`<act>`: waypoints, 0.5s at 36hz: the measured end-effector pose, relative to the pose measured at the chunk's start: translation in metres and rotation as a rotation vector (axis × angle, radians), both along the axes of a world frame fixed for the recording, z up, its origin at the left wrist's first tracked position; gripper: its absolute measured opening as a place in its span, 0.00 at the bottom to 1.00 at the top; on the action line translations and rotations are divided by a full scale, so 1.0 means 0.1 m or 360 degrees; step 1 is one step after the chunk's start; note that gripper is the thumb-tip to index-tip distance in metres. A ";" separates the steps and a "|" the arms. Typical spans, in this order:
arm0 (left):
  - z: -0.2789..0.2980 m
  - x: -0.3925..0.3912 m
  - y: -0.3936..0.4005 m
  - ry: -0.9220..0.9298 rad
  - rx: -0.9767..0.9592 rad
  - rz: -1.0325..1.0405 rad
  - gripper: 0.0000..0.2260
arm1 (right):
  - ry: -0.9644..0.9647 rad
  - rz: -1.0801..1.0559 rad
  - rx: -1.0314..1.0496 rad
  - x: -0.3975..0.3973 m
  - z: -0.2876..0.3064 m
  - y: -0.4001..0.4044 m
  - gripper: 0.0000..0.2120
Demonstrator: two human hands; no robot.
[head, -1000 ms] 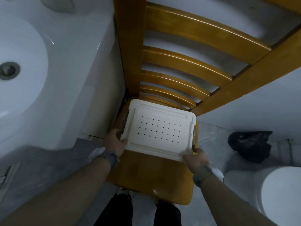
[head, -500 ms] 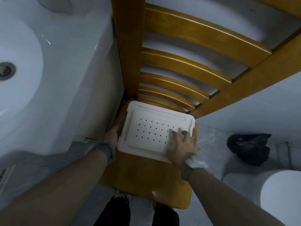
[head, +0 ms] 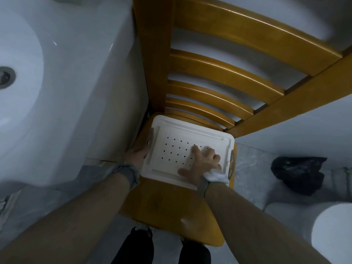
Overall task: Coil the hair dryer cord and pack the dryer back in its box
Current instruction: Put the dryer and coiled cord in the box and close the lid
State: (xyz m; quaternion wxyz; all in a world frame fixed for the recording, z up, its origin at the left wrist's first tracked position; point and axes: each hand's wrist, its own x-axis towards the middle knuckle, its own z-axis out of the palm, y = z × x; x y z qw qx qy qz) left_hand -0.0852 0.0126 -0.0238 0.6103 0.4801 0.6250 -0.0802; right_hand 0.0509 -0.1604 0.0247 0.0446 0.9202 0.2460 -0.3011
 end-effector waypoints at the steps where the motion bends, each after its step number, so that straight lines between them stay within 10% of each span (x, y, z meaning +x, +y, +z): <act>1: -0.02 -0.02 -0.01 -0.0029 0.0045 -0.0012 0.30 | -0.0004 -0.0008 -0.0003 0.00 0.00 0.00 0.42; 10: 0.07 0.10 -0.12 0.0018 0.0450 -0.0099 0.08 | -0.0007 -0.0046 0.0034 -0.02 -0.01 -0.02 0.43; 18: 0.25 0.23 -0.48 0.0331 0.1453 -0.1047 0.25 | -0.0137 0.0065 0.0024 -0.03 0.04 -0.08 0.43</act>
